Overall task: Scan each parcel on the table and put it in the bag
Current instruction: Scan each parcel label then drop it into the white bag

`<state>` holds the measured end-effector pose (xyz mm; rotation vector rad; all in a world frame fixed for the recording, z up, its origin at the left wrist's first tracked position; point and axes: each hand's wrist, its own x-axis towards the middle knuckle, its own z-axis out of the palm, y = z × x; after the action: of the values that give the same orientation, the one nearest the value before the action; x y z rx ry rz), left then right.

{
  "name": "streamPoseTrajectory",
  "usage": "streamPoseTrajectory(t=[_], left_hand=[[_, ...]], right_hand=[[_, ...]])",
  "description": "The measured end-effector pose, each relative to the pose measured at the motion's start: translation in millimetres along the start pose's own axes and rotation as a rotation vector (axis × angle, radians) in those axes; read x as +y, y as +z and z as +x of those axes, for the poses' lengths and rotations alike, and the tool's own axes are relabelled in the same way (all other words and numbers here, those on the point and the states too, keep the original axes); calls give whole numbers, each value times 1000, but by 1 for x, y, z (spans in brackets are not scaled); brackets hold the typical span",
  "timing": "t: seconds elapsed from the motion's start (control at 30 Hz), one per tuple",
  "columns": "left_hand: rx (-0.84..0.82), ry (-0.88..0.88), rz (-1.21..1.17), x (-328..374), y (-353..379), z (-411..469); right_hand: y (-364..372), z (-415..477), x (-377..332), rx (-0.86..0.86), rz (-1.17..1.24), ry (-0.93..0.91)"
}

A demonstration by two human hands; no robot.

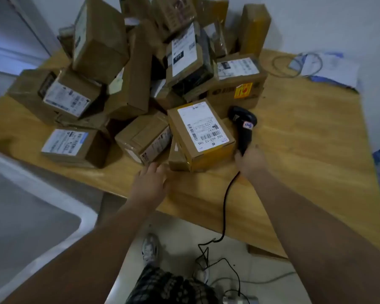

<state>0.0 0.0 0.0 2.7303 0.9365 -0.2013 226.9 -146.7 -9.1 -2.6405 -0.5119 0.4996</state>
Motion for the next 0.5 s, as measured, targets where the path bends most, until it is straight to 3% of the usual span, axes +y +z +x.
streamPoseTrajectory(t=[0.3,0.5], left_hand=[[-3,-57,-44,1,7,10],[103,-28,-118,6,-3,6]], right_hand=[[0,43,-18,-36,203,245],[-5,9,-13,-99,352,153]])
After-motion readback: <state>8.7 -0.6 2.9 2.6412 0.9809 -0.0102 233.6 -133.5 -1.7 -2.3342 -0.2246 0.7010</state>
